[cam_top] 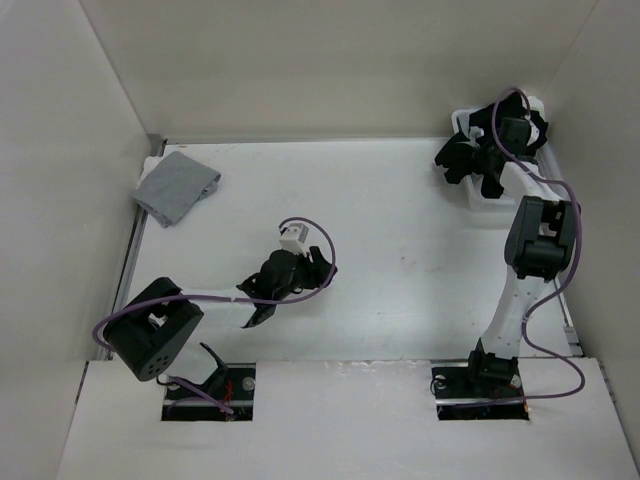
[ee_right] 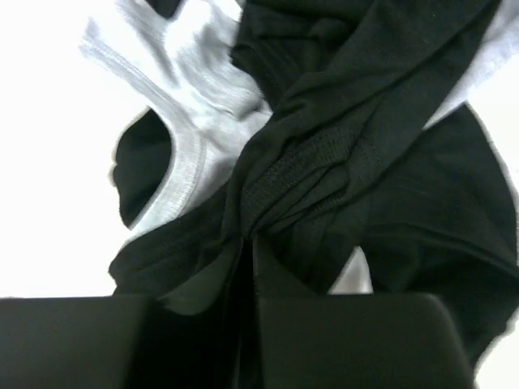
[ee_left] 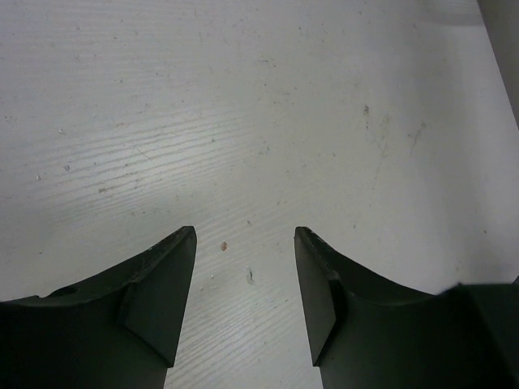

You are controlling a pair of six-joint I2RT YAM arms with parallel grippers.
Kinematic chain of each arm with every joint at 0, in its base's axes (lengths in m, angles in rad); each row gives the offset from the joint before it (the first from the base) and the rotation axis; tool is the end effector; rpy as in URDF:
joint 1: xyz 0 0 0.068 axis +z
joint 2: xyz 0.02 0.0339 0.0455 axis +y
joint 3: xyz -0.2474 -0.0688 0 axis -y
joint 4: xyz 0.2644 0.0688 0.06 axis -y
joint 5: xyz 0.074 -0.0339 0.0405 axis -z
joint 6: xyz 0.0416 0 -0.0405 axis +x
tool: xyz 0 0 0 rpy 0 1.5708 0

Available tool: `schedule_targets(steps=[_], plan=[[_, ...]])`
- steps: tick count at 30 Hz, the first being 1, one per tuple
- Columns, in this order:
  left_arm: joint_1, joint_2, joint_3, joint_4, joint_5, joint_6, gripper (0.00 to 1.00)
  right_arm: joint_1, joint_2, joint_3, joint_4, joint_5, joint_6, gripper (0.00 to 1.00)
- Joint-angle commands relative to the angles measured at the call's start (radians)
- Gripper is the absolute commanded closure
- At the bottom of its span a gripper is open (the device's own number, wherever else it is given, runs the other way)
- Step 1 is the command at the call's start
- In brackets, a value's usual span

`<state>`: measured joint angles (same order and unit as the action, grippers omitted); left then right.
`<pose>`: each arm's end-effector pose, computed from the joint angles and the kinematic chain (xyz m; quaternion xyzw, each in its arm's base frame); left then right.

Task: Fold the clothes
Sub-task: Grab the tank top from the pile, then move the tank top to the center of the board

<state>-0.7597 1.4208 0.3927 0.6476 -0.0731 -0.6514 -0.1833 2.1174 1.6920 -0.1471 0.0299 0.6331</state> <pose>0.2038 -0.1894 0.1198 0.0243 0.8274 -0.3403 0.4461 0.5026 -0.0944 0.2078 0.3551 0.8029 0.0939 0.4695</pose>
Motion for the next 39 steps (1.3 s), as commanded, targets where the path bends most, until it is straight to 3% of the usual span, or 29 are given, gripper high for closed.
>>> schedule_targets(steps=[1,2,7,13,17,18,23,27,30,32,34,35,37,39], plan=[[0.0,-0.003,0.017,0.072,0.018,-0.002,0.5,-0.002,-0.048,-0.006,0.13,-0.018,0.048,1.0],[0.0,-0.003,0.017,0.072,0.018,-0.001,0.5,0.0,-0.074,-0.03,0.154,-0.004,0.047,1.0],[-0.002,-0.005,0.017,0.08,0.022,-0.004,0.5,0.02,-0.505,-0.335,0.391,0.099,0.033,1.0],[0.013,-0.023,0.006,0.098,0.03,-0.017,0.5,0.145,-0.874,-0.449,0.399,0.102,-0.033,1.0],[0.029,-0.049,-0.005,0.101,0.019,-0.017,0.5,0.304,-1.103,-0.466,0.331,0.127,-0.085,1.0],[0.047,-0.074,-0.014,0.092,0.01,-0.024,0.51,0.431,-1.205,-0.45,0.286,0.127,-0.104,1.0],[0.156,-0.207,-0.072,0.041,-0.024,-0.089,0.51,0.808,-1.327,-0.379,0.219,0.143,-0.136,1.0],[0.3,-0.372,-0.13,-0.064,-0.024,-0.168,0.51,1.059,-1.297,-0.341,0.198,0.198,-0.17,1.0],[0.374,-0.468,-0.156,-0.123,-0.017,-0.183,0.51,1.098,-1.249,-0.339,0.227,0.177,-0.177,1.0],[0.415,-0.531,-0.167,-0.167,-0.014,-0.183,0.51,1.048,-1.205,-0.353,0.238,0.157,-0.168,0.99],[0.444,-0.572,-0.17,-0.224,-0.013,-0.172,0.51,0.913,-1.101,-0.394,0.265,0.086,-0.087,0.99],[0.484,-0.579,-0.175,-0.276,-0.013,-0.166,0.51,0.702,-0.778,-0.408,0.406,-0.124,0.047,0.97],[0.49,-0.566,-0.176,-0.292,-0.013,-0.166,0.51,0.626,-0.592,-0.333,0.469,-0.195,0.059,0.95],[0.471,-0.556,-0.176,-0.31,-0.019,-0.162,0.52,0.522,-0.329,-0.148,0.498,-0.295,0.077,0.92]])
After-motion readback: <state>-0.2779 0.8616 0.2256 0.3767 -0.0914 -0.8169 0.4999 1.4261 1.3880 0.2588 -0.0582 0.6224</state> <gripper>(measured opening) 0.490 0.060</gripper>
